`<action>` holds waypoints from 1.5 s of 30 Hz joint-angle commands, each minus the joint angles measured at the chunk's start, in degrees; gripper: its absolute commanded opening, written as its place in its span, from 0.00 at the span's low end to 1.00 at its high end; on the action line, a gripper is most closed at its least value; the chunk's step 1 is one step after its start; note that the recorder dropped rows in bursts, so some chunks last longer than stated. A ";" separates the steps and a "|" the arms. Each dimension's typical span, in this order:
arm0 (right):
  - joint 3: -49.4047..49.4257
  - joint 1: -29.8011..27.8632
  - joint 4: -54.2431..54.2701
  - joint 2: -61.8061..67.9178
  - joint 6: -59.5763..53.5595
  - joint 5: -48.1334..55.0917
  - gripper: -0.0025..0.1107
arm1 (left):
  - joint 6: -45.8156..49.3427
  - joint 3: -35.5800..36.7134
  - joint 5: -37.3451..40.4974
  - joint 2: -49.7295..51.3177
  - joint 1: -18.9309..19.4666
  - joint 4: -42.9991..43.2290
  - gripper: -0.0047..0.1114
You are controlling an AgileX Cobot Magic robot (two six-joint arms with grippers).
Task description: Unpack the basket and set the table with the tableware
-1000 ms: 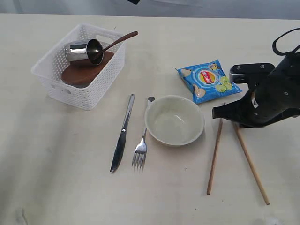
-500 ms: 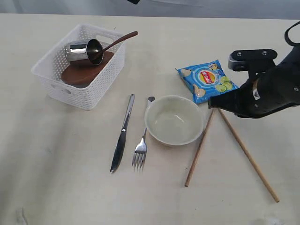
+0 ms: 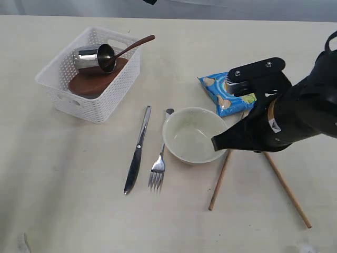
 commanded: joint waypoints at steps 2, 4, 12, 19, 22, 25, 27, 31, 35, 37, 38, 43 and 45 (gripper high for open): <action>2.13 5.47 3.71 -1.29 -0.83 -1.15 0.02 | -0.23 0.32 0.21 -0.01 0.23 -0.06 0.04; 4.38 8.41 4.86 -1.29 -0.83 -4.08 0.02 | -0.23 0.32 0.21 -0.01 0.23 -0.06 0.04; 9.98 16.80 5.89 -1.44 -0.19 -16.05 0.02 | -0.95 0.32 0.21 -0.01 0.23 0.95 0.04; 9.32 10.11 -0.25 -7.53 -0.19 -20.97 0.02 | -29.12 0.32 -8.69 -0.01 0.23 27.26 0.04; 9.32 4.22 -2.69 -11.52 -0.19 -23.32 0.02 | -34.29 0.32 -8.18 -0.01 0.23 36.83 0.04; 9.32 -1.74 -4.91 -15.27 -0.82 -23.74 0.02 | -34.02 0.32 -7.78 0.42 0.23 38.08 0.04; 9.32 -5.36 -5.88 -16.90 -1.59 -23.74 0.02 | -33.89 0.21 -7.78 1.41 0.23 38.08 0.09; 9.32 -10.17 -5.88 -18.79 -4.32 -24.17 0.02 | -33.89 0.21 -8.26 4.41 0.23 38.06 0.32; 9.32 -11.77 -6.01 -18.82 -5.54 -25.54 0.02 | -33.80 0.21 -13.35 8.31 -0.01 38.17 0.53; 9.32 -11.77 -6.01 -18.82 -5.54 -26.18 0.02 | -31.26 0.21 -14.99 9.47 -1.14 37.91 0.53; 9.32 -11.77 -6.01 -18.82 -5.54 -26.42 0.02 | -28.66 0.21 -15.69 9.91 -1.71 37.76 0.53; 9.32 -11.77 -6.01 -18.82 -5.54 -26.75 0.02 | -16.60 0.21 -20.40 10.93 -5.54 36.99 0.53; 9.32 -11.77 -6.01 -18.82 -5.54 -26.10 0.02 | -14.34 0.21 -23.26 10.97 -7.24 36.68 0.53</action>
